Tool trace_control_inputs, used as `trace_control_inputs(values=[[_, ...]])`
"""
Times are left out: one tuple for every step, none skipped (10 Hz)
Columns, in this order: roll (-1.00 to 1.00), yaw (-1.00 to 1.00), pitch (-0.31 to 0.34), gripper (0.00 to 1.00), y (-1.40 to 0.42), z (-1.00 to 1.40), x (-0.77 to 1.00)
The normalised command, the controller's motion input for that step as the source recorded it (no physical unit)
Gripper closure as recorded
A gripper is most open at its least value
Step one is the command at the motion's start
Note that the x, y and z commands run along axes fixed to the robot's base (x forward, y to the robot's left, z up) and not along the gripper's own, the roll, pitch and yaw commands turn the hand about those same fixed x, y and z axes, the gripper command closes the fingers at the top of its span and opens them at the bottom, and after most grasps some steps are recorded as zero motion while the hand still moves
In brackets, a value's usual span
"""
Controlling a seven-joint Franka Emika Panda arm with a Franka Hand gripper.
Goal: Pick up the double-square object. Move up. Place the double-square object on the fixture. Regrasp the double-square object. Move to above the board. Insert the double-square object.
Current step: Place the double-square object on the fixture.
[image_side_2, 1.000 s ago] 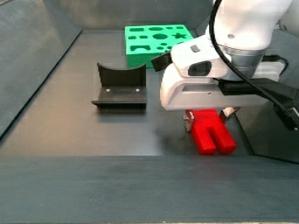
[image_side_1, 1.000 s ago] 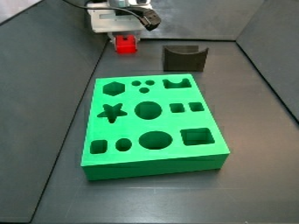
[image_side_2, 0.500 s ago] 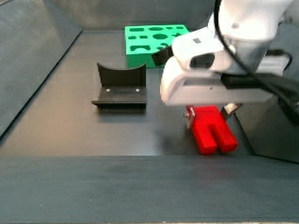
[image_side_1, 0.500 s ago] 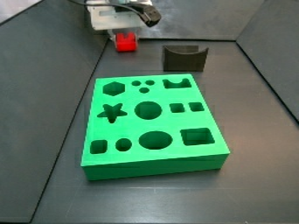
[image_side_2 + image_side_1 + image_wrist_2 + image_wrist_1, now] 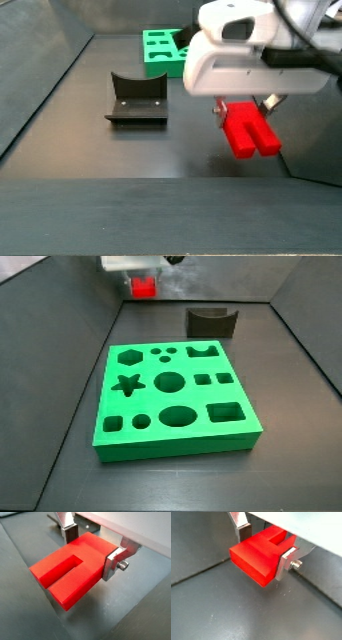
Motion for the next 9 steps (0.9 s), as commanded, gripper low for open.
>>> trace_control_inputs(values=[[-0.01, 0.0, 0.005, 1.0, 0.0, 1.0, -0.01], [-0.01, 0.0, 0.009, 1.0, 0.0, 1.0, -0.01], [-0.02, 0.0, 0.017, 1.0, -0.01, 1.0, -0.01], [-0.02, 0.0, 0.021, 1.0, -0.01, 1.0, -0.02], [-0.03, 0.0, 0.023, 1.0, -0.01, 1.0, -0.02], [-0.03, 0.0, 0.027, 1.0, -0.01, 0.94, -0.02], [-0.04, 0.0, 0.033, 1.0, -0.01, 0.72, -0.01], [-0.04, 0.0, 0.035, 1.0, -0.01, 0.61, -0.01], [-0.05, 0.0, 0.048, 1.0, -0.01, 0.39, 0.0]])
